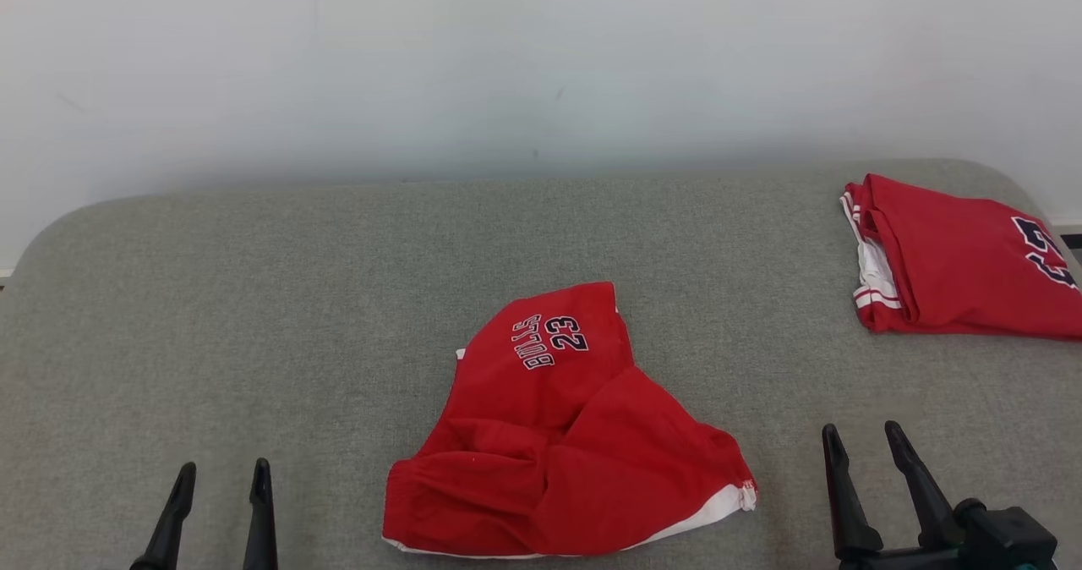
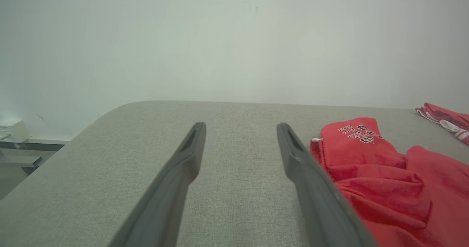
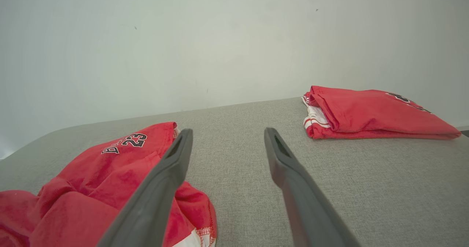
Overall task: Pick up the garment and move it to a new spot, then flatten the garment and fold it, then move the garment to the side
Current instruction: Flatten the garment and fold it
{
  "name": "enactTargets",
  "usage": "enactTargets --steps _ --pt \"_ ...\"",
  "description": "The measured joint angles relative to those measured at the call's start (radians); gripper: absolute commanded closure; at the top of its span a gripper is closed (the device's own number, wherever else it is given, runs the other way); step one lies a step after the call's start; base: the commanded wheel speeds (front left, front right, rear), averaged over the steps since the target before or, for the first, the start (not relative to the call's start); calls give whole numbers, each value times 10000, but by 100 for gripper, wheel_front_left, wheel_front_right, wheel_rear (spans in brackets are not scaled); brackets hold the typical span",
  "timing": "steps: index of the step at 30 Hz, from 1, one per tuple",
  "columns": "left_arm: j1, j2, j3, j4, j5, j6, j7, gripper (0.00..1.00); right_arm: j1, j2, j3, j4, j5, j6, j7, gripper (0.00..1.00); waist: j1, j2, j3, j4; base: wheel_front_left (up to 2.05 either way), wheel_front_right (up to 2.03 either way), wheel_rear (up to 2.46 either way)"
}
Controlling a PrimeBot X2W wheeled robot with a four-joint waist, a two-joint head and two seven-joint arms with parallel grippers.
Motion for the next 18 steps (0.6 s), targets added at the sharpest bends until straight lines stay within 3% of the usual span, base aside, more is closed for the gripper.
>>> enactTargets --steps 9,18 --pt "-60 -77 94 309 207 -353 0 0 45 -157 399 259 -58 0 0 0 0 0 16 64 0 0 0" --pt "-221 706 -1569 1482 313 -673 0 0 -746 -1072 1946 1498 -13 0 94 0 1 1 421 32 0 0 0"
